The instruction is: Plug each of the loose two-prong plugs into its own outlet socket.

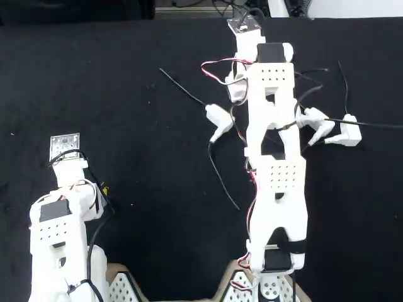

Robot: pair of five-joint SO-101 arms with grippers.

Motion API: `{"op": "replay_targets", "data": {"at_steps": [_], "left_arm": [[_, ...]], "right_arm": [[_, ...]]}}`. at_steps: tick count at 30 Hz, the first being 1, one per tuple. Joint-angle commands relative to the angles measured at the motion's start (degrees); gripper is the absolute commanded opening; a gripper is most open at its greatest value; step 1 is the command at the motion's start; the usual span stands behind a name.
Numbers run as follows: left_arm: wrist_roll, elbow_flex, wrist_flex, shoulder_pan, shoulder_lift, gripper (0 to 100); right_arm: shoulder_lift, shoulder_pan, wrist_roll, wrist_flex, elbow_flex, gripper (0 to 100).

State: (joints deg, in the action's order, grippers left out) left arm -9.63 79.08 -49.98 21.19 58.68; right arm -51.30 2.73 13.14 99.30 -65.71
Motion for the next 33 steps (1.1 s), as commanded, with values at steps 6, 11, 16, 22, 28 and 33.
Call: {"op": "replay_targets", "data": {"at_steps": [6, 11, 16, 22, 28, 33], "left_arm": [[0.0, -0.7, 0.5, 0.5, 0.9, 21], [0.0, -1.5, -1.1, 0.1, 1.1, 21], [0.0, -2.7, -4.2, 0.5, 4.6, 8], [0.0, 2.8, -4.5, 0.0, 17.2, 3], [0.0, 11.0, -4.6, -5.1, 33.2, 3], [0.0, 14.5, -10.4, -7.2, 45.9, 3]], "right_arm": [[17.7, 0.8, -0.2, 2.0, 9.6, 5.9], [35.6, 3.6, -2.0, 1.3, 29.8, 1.1], [50.6, 3.8, -1.6, -5.1, 48.3, 1.1], [63.8, 5.0, -1.6, -12.8, 71.3, 1.1], [73.1, 5.5, -1.9, -17.3, 87.8, 1.1], [79.4, 3.3, -2.0, -21.5, 95.9, 1.1]]}}
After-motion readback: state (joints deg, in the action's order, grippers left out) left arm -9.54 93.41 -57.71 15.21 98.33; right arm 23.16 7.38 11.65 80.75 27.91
